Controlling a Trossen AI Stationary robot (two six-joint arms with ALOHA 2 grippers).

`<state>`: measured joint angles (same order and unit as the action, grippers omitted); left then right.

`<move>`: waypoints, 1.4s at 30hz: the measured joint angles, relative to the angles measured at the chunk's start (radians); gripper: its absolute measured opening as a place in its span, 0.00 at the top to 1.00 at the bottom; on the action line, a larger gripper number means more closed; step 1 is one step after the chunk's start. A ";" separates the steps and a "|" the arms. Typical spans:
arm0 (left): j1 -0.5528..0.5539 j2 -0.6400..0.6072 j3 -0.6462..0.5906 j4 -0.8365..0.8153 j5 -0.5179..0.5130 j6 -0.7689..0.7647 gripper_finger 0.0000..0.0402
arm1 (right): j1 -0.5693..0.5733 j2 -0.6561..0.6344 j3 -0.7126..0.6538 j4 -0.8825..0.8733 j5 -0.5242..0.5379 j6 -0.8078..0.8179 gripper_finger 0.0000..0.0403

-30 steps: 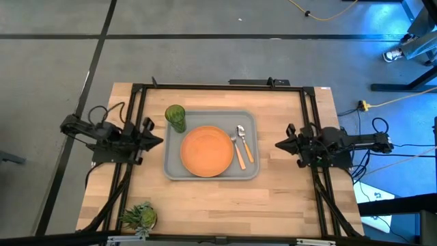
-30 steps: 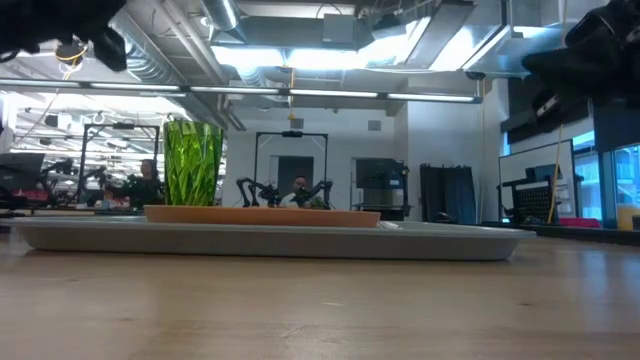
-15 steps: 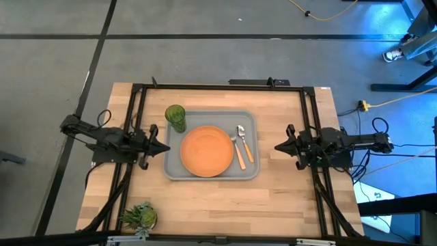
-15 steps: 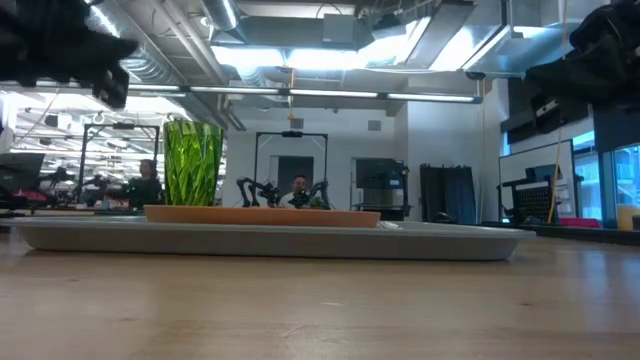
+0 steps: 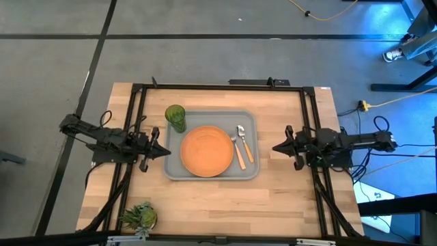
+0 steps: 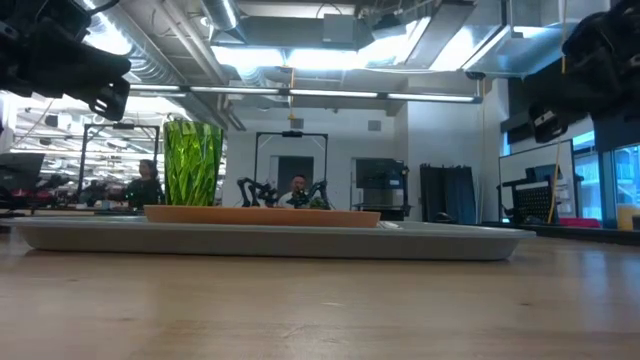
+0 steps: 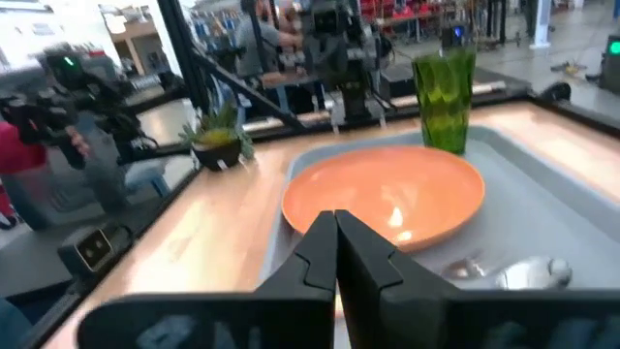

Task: Pick and place plate/cup/fork/spoon on tray
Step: Return to Home Position

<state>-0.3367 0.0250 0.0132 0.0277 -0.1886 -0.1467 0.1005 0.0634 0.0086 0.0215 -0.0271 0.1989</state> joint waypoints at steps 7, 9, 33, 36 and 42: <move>0.000 0.000 0.000 0.000 -0.002 0.000 1.00 | 0.000 0.098 0.000 -0.002 0.006 0.003 0.99; 0.000 0.000 0.000 0.000 -0.003 0.000 1.00 | 0.000 0.109 0.000 -0.001 0.006 0.000 0.99; 0.000 0.000 0.000 0.000 -0.003 -0.002 1.00 | 0.000 0.082 0.000 0.007 -0.027 -0.048 0.99; 0.000 0.000 0.000 0.001 -0.003 -0.001 1.00 | 0.000 0.082 0.000 0.007 -0.027 -0.045 0.98; 0.000 0.000 0.000 0.001 -0.003 0.000 1.00 | 0.000 0.082 0.000 0.007 -0.027 -0.049 0.96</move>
<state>-0.3367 0.0250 0.0132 0.0284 -0.1921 -0.1471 0.1001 0.1459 0.0086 0.0280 -0.0544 0.1503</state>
